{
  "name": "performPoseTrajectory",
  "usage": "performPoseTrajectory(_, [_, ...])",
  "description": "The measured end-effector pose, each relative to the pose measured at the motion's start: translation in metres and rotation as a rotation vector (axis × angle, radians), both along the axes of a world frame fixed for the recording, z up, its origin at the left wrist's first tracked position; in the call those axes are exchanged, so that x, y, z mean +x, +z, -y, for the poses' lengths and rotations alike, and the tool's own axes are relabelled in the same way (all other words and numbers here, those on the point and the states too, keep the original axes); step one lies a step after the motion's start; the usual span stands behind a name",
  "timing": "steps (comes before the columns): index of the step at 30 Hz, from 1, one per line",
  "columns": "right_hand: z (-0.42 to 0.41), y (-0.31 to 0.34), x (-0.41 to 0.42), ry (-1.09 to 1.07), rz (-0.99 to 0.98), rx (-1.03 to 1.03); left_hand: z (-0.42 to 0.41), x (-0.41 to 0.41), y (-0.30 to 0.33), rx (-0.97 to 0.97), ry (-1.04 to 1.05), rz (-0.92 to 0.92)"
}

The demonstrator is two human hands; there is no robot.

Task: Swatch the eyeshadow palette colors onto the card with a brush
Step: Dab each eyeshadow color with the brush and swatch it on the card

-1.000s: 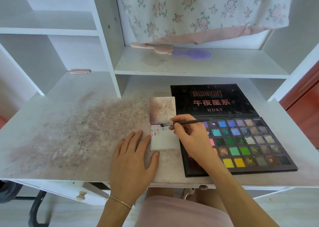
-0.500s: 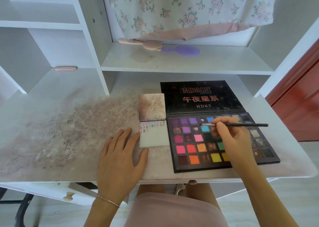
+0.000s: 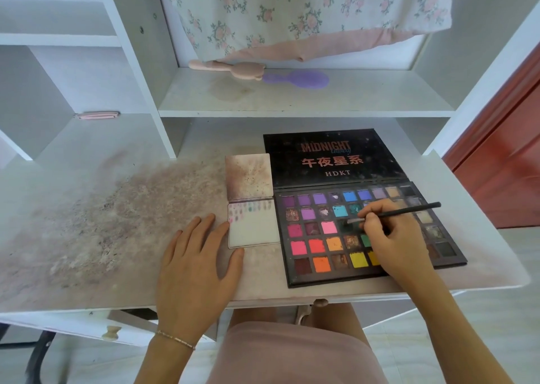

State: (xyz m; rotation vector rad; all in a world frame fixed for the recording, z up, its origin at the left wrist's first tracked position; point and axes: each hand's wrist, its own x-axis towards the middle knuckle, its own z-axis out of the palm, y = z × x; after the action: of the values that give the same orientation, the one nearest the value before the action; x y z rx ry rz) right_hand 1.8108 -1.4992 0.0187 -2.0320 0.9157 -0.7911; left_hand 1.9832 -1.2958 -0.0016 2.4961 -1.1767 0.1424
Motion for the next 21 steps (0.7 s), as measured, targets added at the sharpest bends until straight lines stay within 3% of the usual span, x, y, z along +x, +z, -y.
performPoseTrajectory(21, [0.0010, 0.0008, -0.0013, -0.016, 0.004, 0.013, 0.0005, 0.0002, 0.0010, 0.001, -0.006, 0.008])
